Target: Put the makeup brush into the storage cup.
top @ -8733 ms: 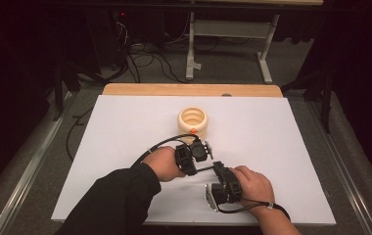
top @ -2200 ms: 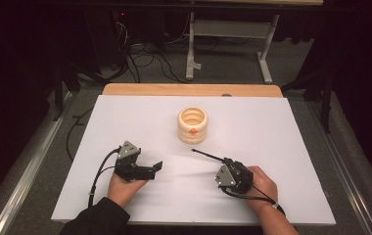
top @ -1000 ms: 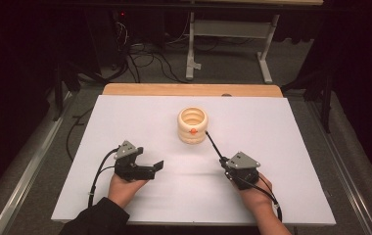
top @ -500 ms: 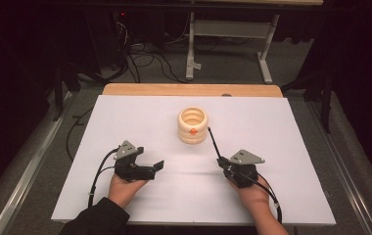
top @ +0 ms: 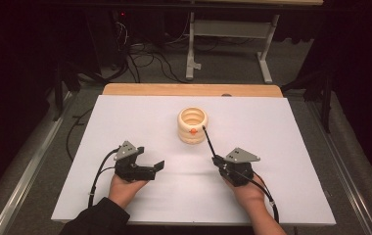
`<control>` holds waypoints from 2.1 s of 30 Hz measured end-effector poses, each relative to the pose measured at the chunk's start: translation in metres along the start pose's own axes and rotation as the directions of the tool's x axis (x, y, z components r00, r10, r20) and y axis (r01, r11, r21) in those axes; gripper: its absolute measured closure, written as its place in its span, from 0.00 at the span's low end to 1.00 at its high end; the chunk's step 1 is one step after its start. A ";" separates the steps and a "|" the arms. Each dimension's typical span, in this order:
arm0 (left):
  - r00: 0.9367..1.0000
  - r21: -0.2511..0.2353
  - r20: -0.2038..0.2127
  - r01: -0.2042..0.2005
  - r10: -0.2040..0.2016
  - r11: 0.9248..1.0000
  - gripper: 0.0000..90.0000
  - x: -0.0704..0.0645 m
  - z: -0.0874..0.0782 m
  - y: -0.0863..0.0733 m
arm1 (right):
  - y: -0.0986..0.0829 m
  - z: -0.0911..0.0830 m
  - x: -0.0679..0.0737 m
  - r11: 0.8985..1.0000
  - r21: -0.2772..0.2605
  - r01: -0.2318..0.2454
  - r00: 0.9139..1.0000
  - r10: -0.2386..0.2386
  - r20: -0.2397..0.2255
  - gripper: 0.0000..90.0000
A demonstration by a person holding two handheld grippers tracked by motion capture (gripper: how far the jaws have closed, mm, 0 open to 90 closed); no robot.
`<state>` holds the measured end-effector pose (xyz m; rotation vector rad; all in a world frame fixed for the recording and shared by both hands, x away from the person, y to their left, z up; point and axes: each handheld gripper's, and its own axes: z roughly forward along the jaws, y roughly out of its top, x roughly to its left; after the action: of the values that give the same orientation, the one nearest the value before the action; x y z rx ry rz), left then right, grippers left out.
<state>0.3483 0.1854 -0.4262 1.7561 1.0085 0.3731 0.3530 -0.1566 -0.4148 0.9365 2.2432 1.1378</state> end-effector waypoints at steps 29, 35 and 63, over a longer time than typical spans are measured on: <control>1.000 -0.033 0.012 -0.018 0.018 0.999 0.02 -0.002 -0.004 0.003 | 0.020 0.015 0.036 0.997 -0.056 0.056 0.994 -0.061 -0.091 0.95; 0.999 -0.048 0.039 -0.034 0.036 0.998 0.02 -0.008 -0.008 0.013 | 0.017 0.013 0.033 0.996 -0.060 0.059 0.994 -0.064 -0.086 0.95; 0.986 -0.091 0.132 -0.088 0.100 0.992 0.03 -0.035 0.028 0.045 | 0.013 0.006 0.020 0.997 -0.074 0.031 0.997 -0.036 -0.064 0.95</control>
<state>0.3657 0.1358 -0.3912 1.7317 0.8036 0.3448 0.3486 -0.1334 -0.4091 0.8411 2.2435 1.2431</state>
